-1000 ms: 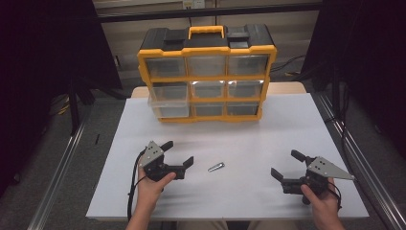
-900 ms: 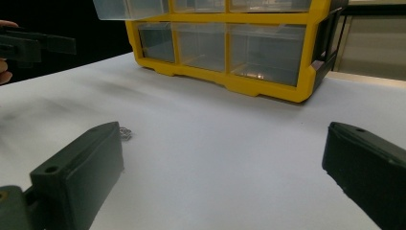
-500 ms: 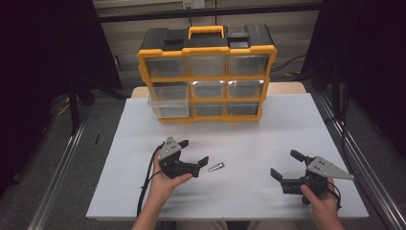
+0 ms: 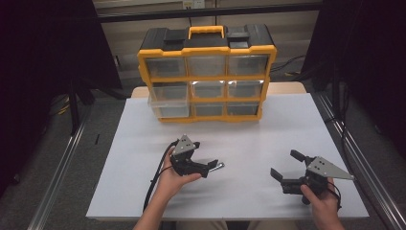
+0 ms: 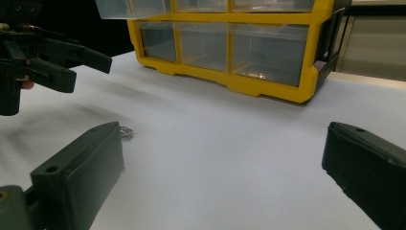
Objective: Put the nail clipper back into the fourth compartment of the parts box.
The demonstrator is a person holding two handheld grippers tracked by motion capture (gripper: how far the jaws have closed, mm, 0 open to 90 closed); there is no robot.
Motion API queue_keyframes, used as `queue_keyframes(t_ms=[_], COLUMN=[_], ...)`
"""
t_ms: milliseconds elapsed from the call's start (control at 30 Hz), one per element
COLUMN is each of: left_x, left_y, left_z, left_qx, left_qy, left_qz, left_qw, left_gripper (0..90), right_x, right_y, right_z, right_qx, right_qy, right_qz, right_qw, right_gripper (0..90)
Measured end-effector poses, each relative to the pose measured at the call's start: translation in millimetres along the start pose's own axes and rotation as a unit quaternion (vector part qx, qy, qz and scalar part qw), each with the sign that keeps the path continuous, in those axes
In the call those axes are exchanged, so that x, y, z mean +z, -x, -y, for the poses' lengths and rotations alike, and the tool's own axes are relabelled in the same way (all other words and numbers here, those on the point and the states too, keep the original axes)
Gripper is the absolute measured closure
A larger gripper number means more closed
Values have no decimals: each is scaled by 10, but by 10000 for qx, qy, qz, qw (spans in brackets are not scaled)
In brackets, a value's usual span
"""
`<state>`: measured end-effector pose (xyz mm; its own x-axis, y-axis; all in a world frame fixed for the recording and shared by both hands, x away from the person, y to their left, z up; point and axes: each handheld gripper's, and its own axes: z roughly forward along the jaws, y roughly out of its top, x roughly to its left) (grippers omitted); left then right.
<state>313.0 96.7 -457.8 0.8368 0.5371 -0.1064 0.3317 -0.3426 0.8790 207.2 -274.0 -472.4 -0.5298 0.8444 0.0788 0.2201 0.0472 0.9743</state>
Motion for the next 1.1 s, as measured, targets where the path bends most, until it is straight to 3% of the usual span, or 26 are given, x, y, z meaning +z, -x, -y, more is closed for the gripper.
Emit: queue_keyframes(t_ms=[133,233,267,300,400,433,533,567,600,733,767,933,967,1000,1033,1100], left_x=[78,107,145,153,188,209,230,264,270,317,345,419,427,445,452,468], left_y=[31,34,37,44,56,59,57,57,59,73,80,66,46,61,56,44], left_z=[-68,-79,-90,-104,-122,-156,-188,-205,-219,-230,-232,-226,-240,-235,-242,-244], left_qx=[191,152,116,142,180,293,283,336,432,460,561,513,699,587,656,615], left_qy=[-256,-271,-357,-517,-632,-759,-865,-950,-1061,-1240,-1344,-1607,-1763,-1773,-1850,-1934], left_qz=[3,82,191,150,205,245,331,447,423,502,542,682,746,755,745,674], left_qw=[9995,9995,9991,9984,9976,9964,9953,9939,9925,9899,9879,9833,9790,9795,9777,9769], left_gripper=[71,109,121,136,189,217,288,312,337,398,402,453,495,525,539,574], right_x=[1,0,0,0,-1,-1,-1,-3,-4,-6,-5,-2,-3,-4,-4,-8], right_y=[2,6,6,6,2,1,6,6,7,11,12,7,7,7,8,11], right_z=[-1,-2,-1,-1,0,-1,-3,-3,-3,-3,-3,-4,-4,-4,-5,-6], right_qx=[1,-11,-10,-8,6,3,-52,-50,-46,-38,-36,-49,-49,-45,-45,-48], right_qy=[2,14,10,8,-15,-15,4,8,8,1,4,13,14,14,16,16], right_qz=[3,11,9,6,-9,-15,-21,-15,-12,-20,-17,-27,-29,-23,-25,-31], right_qw=[10000,10000,10000,10000,10000,10000,10000,10000,10000,10000,10000,10000,10000,10000,10000,10000], right_gripper=[0,1,1,0,2,2,2,2,2,2,2,4,4,4,4,4])
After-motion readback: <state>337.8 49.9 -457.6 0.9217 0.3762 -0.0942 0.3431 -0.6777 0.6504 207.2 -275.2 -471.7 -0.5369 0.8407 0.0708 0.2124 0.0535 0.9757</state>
